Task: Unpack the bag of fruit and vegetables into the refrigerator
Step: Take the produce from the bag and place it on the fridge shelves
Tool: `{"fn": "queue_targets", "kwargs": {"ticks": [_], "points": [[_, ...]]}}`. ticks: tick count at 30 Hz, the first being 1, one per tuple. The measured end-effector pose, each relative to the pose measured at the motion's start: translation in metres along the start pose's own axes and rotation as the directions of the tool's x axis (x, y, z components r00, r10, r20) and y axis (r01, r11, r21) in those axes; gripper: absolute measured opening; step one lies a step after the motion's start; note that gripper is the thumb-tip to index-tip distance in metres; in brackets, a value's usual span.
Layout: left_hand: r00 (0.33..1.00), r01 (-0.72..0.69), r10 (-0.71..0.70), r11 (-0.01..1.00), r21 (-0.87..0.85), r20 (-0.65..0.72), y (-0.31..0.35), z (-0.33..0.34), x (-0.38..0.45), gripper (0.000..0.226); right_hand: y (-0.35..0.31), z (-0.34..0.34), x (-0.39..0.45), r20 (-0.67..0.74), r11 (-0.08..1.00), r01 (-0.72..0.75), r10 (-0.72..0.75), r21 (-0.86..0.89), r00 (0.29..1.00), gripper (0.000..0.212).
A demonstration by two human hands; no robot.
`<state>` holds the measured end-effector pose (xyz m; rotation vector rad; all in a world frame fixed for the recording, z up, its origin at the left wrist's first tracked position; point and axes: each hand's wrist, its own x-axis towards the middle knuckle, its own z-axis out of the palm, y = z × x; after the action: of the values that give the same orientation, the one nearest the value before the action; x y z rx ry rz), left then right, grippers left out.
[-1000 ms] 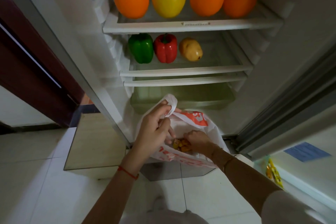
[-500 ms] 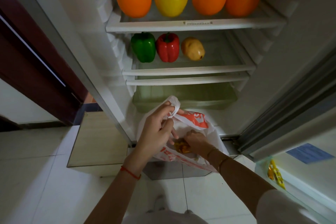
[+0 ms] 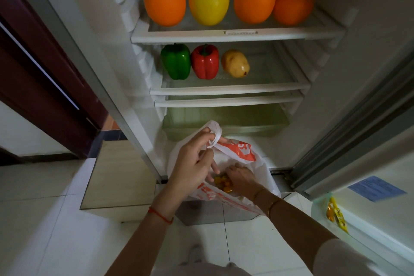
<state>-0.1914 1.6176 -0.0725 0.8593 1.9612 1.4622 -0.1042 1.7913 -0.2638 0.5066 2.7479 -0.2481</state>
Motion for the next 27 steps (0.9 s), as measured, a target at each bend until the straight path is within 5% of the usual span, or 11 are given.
{"fn": "queue_targets", "kwargs": {"ticks": [5, 9, 12, 21, 27], "points": [[1.0, 0.002, -0.002, 1.0, -0.007, -0.005, 0.003, -0.002, -0.002, 0.037, -0.004, -0.004, 0.0, 0.045, 0.995, 0.011, -0.006, -0.099, 0.999, 0.027], [0.999, -0.034, 0.033, 0.999, -0.001, -0.011, 0.005, -0.006, -0.002, 0.036, -0.007, -0.008, -0.002, -0.061, 0.996, -0.088, 0.089, 0.02, 0.994, 0.015], [0.998, -0.06, 0.06, 0.998, 0.016, -0.004, 0.005, -0.008, -0.002, 0.033, -0.01, -0.011, -0.002, -0.015, 0.981, -0.13, 0.133, 0.143, 0.991, 0.016], [0.999, -0.037, 0.036, 0.999, 0.029, 0.011, 0.003, -0.003, -0.002, 0.032, -0.013, -0.026, -0.006, 0.063, 0.974, -0.082, 0.07, 0.212, 0.996, 0.043], [0.998, -0.058, 0.057, 0.997, 0.04, 0.039, 0.006, 0.006, 0.001, 0.031, -0.013, -0.048, -0.021, 0.05, 0.754, -0.194, 0.21, 0.628, 0.976, 0.037]]}}
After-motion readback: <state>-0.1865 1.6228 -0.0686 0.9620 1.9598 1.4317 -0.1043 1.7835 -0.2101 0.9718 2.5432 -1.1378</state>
